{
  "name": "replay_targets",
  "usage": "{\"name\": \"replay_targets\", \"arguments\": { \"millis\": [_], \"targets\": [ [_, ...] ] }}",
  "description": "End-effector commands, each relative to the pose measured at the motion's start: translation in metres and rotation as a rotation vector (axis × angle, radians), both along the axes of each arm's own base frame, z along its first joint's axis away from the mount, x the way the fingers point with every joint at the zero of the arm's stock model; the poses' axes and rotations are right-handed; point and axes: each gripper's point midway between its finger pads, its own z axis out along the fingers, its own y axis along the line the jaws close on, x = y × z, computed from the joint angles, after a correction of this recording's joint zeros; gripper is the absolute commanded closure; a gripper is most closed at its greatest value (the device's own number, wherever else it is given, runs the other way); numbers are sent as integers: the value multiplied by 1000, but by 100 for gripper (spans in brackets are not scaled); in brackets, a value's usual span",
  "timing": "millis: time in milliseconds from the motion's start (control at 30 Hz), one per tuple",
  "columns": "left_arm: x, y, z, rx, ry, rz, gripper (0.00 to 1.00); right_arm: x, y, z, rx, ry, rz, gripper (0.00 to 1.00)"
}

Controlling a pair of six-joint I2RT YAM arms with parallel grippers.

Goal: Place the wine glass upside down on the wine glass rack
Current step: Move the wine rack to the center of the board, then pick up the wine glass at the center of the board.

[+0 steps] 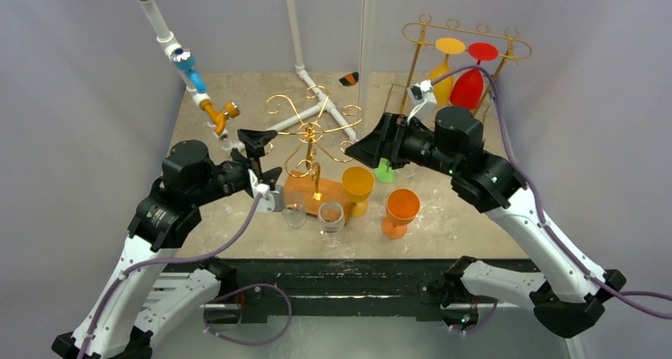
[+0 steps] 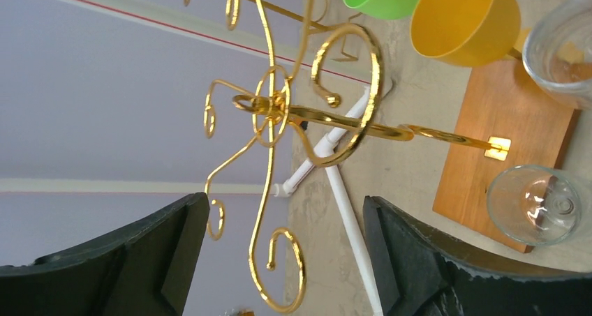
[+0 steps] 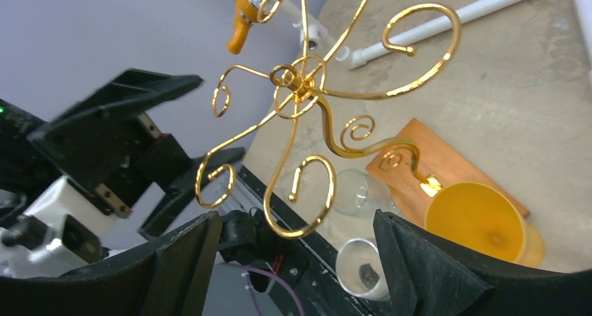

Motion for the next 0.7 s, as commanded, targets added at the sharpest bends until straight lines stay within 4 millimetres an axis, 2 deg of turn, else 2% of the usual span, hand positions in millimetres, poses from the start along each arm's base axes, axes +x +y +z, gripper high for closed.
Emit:
{"name": "replay_targets", "arguments": {
  "millis": [0, 133, 233, 300, 400, 567, 667],
  "targets": [
    [-15, 14, 43, -159, 28, 90, 12, -8, -35, 3, -82, -52, -92, 12],
    [-23, 31, 59, -284, 123, 211, 8, -14, -58, -13, -166, -31, -153, 18],
    [-28, 41, 65, -385, 229, 303, 5, -27, -57, -53, -196, 60, -140, 20],
    [-33, 45, 67, -451, 295, 345, 4, -37, -51, -80, -198, 120, -125, 21],
    [-36, 49, 68, -493, 345, 387, 3, -50, -36, -107, -188, 195, -106, 24],
    [-41, 50, 69, -502, 385, 391, 4, -68, -1, -138, -209, 257, -99, 28],
    [-43, 48, 68, -500, 395, 385, 4, -70, 13, -148, -269, 277, -137, 31]
  ]
}}
